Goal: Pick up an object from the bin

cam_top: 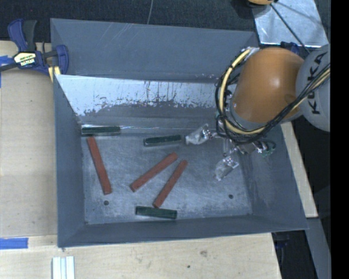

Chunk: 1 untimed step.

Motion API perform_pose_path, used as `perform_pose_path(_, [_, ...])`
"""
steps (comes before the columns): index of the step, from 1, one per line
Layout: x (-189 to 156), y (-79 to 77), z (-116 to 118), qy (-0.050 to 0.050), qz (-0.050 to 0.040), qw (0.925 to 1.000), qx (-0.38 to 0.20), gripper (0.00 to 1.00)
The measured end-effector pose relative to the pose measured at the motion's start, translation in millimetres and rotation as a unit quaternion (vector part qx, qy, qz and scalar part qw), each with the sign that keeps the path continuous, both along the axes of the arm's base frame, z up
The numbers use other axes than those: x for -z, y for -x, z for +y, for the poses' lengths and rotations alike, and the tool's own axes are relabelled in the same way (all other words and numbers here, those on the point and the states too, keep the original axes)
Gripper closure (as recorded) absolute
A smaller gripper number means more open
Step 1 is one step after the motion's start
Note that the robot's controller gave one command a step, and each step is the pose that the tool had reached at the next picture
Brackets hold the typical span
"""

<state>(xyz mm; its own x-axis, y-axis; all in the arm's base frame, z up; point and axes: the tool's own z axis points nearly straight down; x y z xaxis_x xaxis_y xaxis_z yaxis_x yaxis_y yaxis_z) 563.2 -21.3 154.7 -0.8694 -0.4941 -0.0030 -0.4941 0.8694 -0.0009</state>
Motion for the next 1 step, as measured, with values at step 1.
perform_pose_path(1, [76.2,-12.6,48.8,-0.001,-0.0093,0.9984,-0.055,1.0])
